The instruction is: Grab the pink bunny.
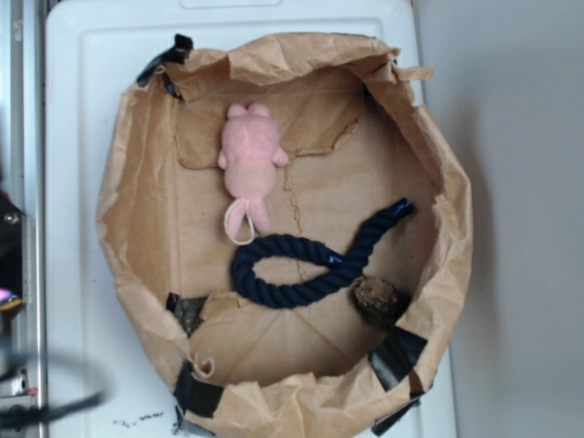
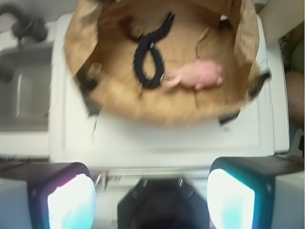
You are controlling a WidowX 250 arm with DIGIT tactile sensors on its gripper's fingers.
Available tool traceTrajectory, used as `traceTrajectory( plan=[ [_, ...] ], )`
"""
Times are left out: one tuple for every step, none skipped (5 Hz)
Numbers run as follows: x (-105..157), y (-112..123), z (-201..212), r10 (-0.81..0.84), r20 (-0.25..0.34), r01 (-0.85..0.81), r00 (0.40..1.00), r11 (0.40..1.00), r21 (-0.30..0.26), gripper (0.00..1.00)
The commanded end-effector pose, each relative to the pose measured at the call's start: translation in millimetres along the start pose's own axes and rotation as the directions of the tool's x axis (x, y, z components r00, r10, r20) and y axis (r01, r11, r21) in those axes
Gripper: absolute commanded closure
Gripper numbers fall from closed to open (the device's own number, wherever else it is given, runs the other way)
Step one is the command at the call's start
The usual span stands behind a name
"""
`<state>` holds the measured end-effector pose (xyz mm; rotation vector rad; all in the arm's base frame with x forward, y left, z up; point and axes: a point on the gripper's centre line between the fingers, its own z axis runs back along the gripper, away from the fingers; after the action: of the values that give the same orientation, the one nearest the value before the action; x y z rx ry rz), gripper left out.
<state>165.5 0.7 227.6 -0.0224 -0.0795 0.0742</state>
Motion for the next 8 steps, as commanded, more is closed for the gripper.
traceTrajectory(
  plan=[
    [104, 37, -5, 0.107, 0.037, -0.106, 0.994, 0.994, -0.016, 0.00],
    [104, 37, -5, 0.107, 0.037, -0.106, 0.994, 0.994, -0.016, 0.00],
    [104, 37, -5, 0.107, 0.037, -0.106, 0.994, 0.994, -0.016, 0.00],
    [104, 37, -5, 0.107, 0.037, -0.106, 0.994, 0.994, -0.016, 0.00],
    [104, 37, -5, 0.107, 0.037, -0.106, 0.994, 0.994, -0.016, 0.00],
    [65, 20, -22, 0.351, 0.160, -0.335, 0.923, 0.935, -0.117, 0.00],
    [48, 13, -40, 0.567, 0.157, -0.558, 0.808, 0.823, -0.105, 0.00],
    [35, 1, -49, 0.712, 0.187, -0.709, 0.677, 0.699, -0.091, 0.00]
  ],
)
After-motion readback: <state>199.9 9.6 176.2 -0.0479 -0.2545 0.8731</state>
